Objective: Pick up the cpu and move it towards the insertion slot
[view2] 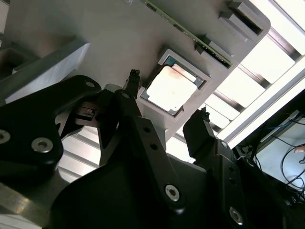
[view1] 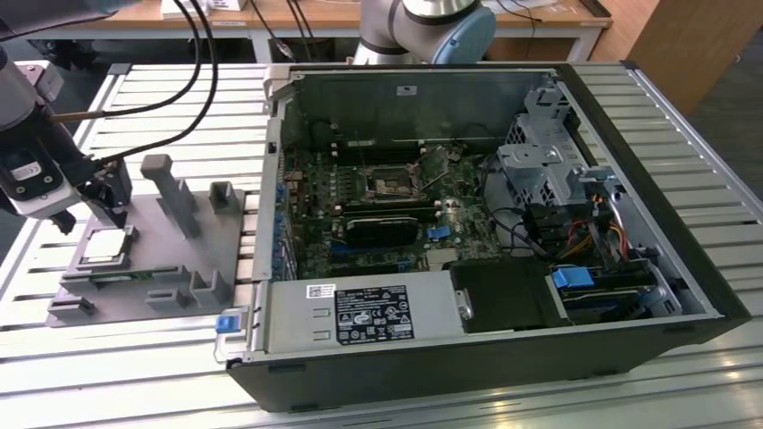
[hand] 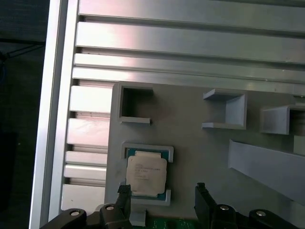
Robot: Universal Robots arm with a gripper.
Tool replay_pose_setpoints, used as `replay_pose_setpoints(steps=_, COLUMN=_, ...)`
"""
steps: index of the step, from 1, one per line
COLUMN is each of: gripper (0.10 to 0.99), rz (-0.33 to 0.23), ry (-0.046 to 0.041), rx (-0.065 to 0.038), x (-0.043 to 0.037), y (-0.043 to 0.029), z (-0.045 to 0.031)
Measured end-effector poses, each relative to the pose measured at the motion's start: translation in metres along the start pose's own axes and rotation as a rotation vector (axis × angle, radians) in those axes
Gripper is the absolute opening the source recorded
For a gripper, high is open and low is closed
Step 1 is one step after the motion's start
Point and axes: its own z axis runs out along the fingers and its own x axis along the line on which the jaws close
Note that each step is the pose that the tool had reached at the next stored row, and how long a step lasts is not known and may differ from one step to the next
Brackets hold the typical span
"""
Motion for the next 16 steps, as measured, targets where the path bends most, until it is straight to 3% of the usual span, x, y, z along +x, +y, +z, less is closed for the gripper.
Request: replay_pose_setpoints(steps=16, gripper=0.647, rz=-0.008, ry=0.0003, rx=0.000, x=0.0011, y=-0.0004, z=0.0123)
